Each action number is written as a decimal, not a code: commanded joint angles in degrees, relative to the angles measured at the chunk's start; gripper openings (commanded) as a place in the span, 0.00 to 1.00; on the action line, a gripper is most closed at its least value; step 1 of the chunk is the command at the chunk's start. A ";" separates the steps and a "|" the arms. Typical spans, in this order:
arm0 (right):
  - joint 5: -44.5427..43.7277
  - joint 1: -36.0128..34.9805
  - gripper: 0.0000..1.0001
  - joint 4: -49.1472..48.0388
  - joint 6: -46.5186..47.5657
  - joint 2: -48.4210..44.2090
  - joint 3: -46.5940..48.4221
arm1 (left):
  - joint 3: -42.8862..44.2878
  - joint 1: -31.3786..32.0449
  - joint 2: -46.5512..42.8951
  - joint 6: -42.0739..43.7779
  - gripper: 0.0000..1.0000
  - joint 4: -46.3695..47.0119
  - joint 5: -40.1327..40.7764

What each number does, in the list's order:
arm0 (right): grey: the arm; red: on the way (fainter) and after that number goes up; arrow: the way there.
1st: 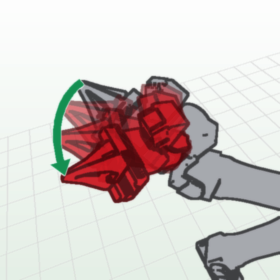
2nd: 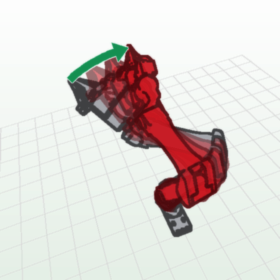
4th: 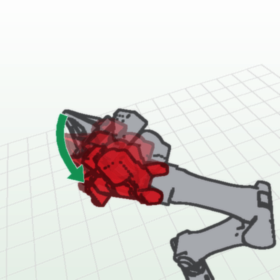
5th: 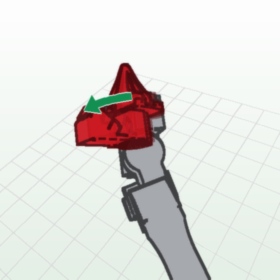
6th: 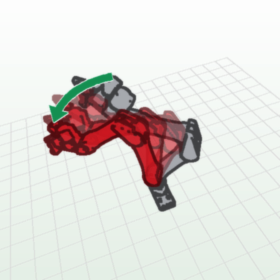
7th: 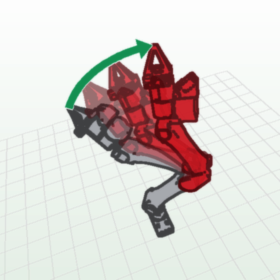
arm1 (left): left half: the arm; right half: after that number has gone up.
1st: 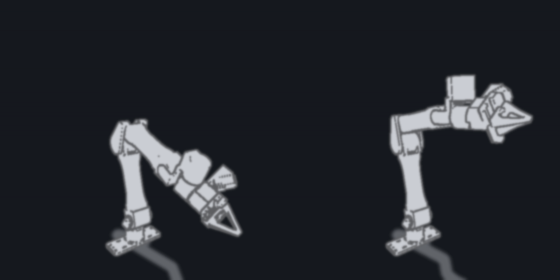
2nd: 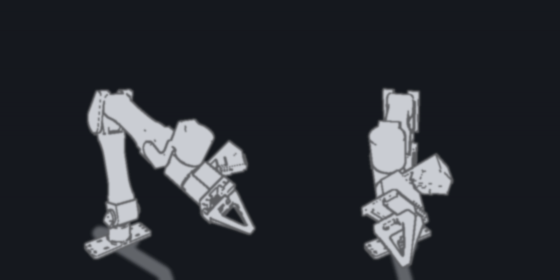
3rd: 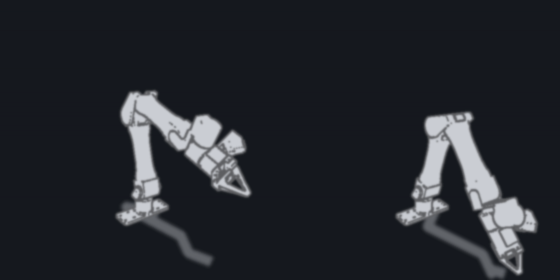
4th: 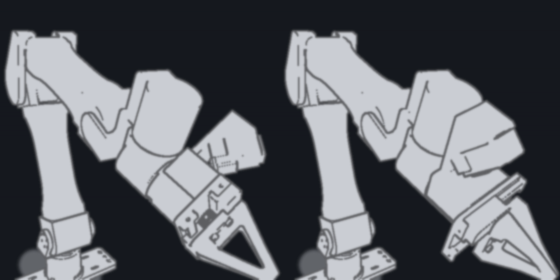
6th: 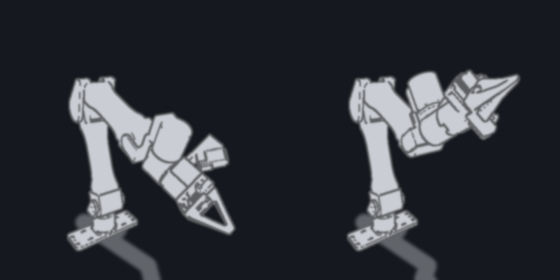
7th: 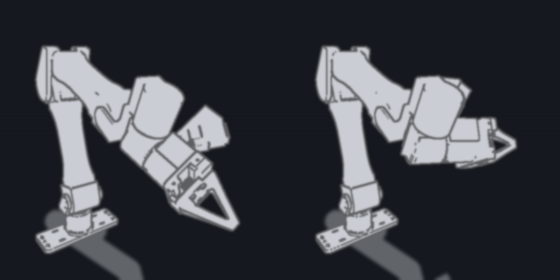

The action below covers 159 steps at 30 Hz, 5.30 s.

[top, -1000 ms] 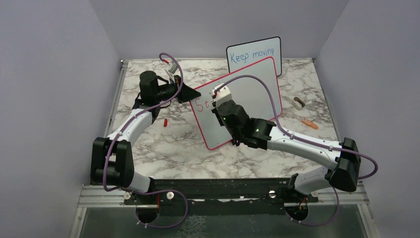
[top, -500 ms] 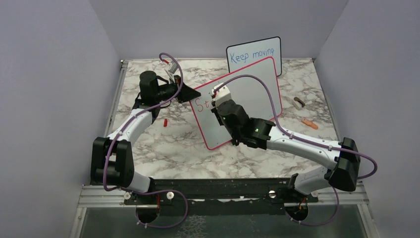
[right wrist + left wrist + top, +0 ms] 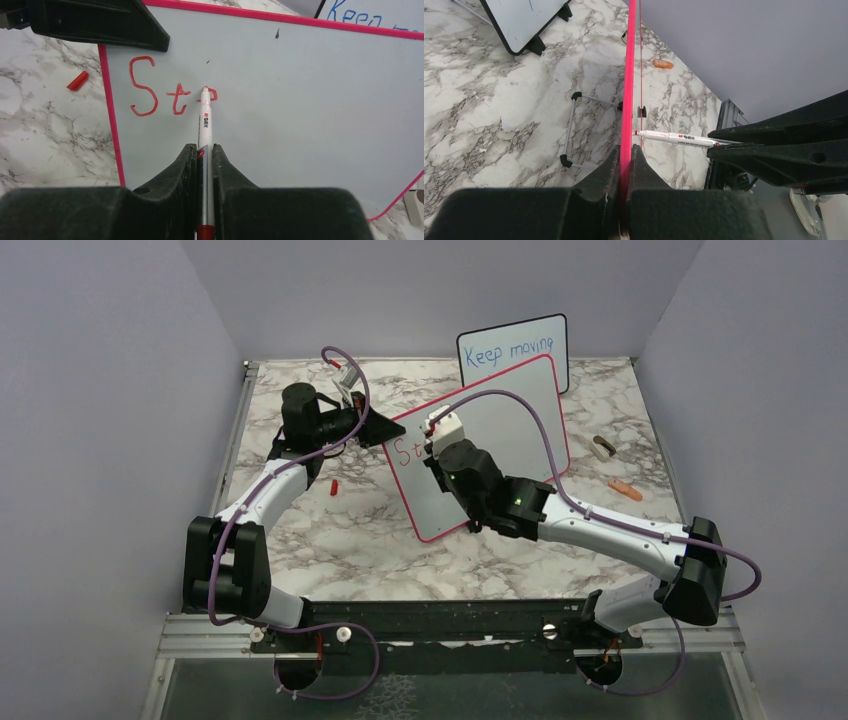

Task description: Write a sentence on the whiteboard

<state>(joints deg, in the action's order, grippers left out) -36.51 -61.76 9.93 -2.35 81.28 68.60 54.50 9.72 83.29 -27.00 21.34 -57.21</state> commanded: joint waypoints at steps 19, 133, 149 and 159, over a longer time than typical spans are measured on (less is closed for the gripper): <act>3.12 0.41 0.00 6.13 -2.13 0.90 0.03 | -1.24 1.45 1.18 1.60 0.00 -2.88 -2.03; 2.30 3.94 0.01 -2.48 0.54 -1.41 -0.90 | -0.80 1.45 1.14 2.48 0.00 -4.09 -2.29; 0.31 5.16 0.00 0.15 -0.91 -2.25 -1.69 | -0.71 1.45 1.18 2.66 0.00 -4.23 -2.29; 0.74 5.16 0.00 3.20 -3.65 -3.48 -3.49 | -0.69 1.45 1.13 2.66 0.00 -4.47 -2.12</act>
<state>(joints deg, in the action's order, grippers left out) -35.03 -57.21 10.26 -4.16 78.46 66.46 54.52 9.58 83.48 -26.92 21.30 -57.36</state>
